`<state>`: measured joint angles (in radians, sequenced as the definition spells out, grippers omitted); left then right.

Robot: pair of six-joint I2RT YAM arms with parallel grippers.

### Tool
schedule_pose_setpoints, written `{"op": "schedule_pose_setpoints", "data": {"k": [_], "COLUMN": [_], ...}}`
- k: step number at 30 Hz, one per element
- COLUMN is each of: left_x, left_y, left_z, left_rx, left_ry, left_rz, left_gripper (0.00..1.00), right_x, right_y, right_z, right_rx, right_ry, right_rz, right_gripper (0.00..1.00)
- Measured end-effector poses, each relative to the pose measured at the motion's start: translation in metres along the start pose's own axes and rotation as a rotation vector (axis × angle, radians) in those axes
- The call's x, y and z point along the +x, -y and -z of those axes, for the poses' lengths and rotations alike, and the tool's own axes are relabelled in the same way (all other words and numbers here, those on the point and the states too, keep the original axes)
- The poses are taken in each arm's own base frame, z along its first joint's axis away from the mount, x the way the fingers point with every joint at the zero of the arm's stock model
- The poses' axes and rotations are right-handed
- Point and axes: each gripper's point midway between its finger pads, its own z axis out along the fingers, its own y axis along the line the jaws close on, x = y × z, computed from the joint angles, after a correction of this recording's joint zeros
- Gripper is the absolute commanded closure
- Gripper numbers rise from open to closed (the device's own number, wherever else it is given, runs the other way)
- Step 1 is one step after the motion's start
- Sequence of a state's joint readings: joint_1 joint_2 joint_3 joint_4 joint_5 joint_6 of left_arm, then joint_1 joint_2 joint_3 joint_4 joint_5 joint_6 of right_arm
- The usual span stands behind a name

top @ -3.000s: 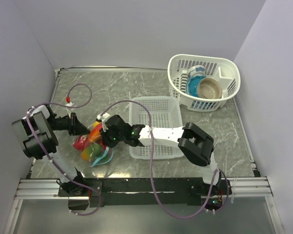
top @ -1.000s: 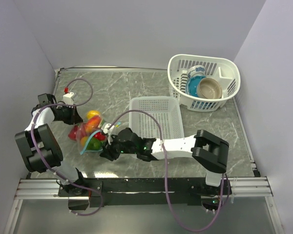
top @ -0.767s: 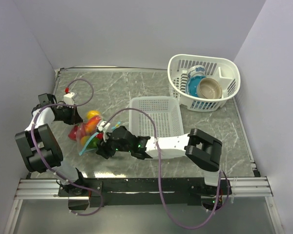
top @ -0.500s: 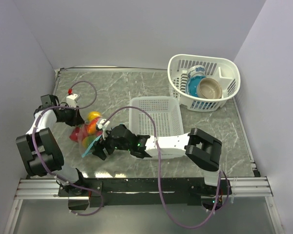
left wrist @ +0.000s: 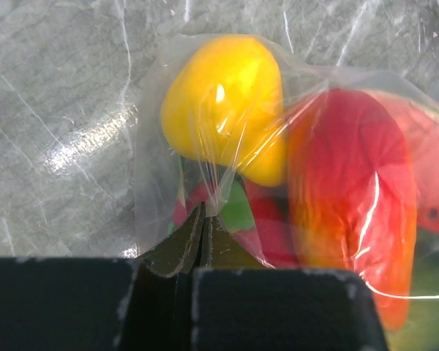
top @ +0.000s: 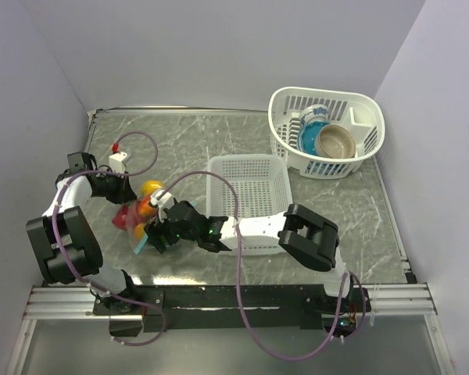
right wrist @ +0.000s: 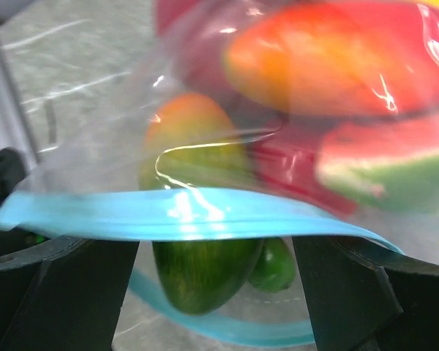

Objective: Open the zip-top bag and remove the fake food

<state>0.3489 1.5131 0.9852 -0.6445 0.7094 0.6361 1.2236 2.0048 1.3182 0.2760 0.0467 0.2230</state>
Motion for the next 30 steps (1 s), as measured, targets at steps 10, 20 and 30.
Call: {"op": "schedule_pose_setpoints", "data": {"k": [10, 20, 30], "left_x": [0.001, 0.002, -0.001], "left_y": [0.004, 0.006, -0.006], "left_z": [0.004, 0.003, -0.003], "left_rx": [-0.014, -0.017, -0.067], "left_ry": [-0.02, -0.024, -0.013], "left_rz": [-0.015, 0.02, 0.11], "left_gripper": [0.99, 0.99, 0.99], "right_x": [-0.001, 0.02, -0.03], "right_y": [0.001, 0.0, 0.025], "right_z": [-0.013, -0.004, 0.091], "right_rx": [0.017, -0.02, 0.069], "right_ry": [0.007, -0.007, 0.107], "right_rz": [-0.015, -0.013, 0.001], "right_gripper": [0.27, 0.9, 0.91]}}
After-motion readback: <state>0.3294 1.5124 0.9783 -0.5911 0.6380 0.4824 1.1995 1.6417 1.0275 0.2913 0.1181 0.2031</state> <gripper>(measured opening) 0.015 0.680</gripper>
